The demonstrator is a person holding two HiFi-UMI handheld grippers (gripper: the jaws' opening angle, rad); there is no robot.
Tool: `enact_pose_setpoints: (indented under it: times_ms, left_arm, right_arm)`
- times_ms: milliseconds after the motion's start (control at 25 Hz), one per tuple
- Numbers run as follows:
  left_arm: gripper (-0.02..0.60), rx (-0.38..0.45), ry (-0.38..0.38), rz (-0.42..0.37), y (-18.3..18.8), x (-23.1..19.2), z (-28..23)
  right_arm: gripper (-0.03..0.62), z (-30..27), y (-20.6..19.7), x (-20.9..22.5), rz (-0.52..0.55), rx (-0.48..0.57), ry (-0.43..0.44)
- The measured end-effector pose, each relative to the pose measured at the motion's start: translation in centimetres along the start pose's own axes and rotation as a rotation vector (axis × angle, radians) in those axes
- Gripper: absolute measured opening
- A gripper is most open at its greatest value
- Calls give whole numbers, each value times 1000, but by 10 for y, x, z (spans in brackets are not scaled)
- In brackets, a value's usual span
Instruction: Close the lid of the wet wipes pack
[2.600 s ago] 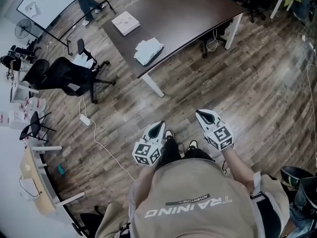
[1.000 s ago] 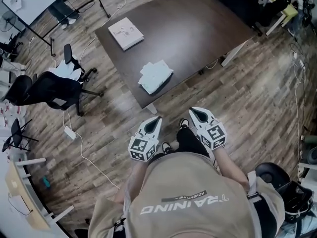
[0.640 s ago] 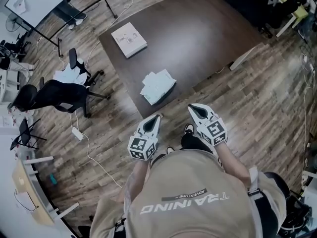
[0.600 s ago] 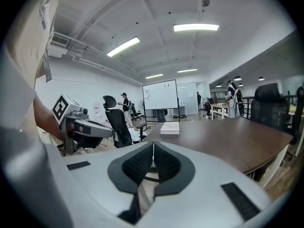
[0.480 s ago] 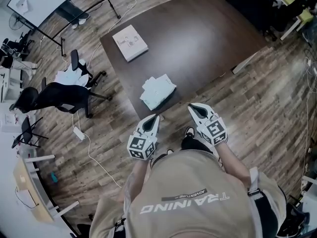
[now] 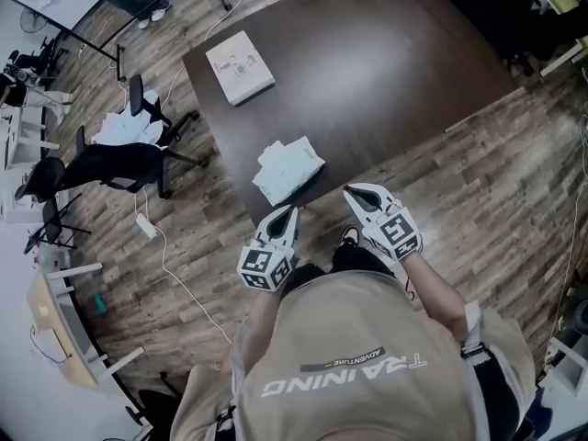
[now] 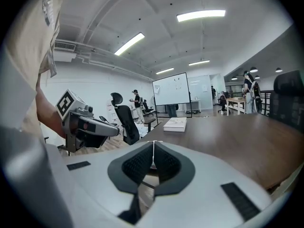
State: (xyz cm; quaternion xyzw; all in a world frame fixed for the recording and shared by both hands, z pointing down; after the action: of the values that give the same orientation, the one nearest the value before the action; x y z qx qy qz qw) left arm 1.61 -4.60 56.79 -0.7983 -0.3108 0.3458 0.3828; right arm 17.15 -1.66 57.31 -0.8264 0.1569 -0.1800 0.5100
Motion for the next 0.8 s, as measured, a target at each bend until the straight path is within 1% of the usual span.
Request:
enact_pose_setpoints:
  times_ms: [120, 240, 360, 440, 520, 640, 720, 800]
  left_arm:
    - [9, -1, 1, 13, 1, -1, -7]
    - [9, -6, 8, 17, -1, -5, -6]
    - [9, -15, 13, 38, -4, -25, -7]
    - [9, -15, 10, 48, -2, -41, -13]
    - [9, -9, 3, 35, 7, -56, -19]
    - [9, 36, -21, -1, 38, -79, -27]
    - [9, 60, -32, -14, 54, -95, -35]
    - [9, 69, -50, -10, 62, -103, -41]
  right_arm:
    - [14, -13, -2, 2, 23, -29, 37]
    - [14, -26, -3, -7, 68, -63, 67]
    - [15, -41, 2, -10, 41, -65, 87]
    - [14, -50, 7, -5, 25, -71, 71]
    - [14, -56, 15, 0, 15, -81, 36]
    - [14, -65, 36, 3, 1, -69, 7]
    - [14, -78, 49, 3, 44, -75, 11]
    - [15, -88, 60, 2, 105, -92, 13]
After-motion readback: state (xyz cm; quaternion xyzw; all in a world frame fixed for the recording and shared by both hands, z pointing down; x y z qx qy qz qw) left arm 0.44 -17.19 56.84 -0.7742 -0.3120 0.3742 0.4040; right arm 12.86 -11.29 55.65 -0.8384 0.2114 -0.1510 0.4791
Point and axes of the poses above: the fingertips, and each gripper's own axes: z backward along the fingers, x to its right, y out of its top, the point moved 3 cm from there along z, backward along the fingers, and after that the axes turned 6 degrees about -x, right-handed, at the moved point
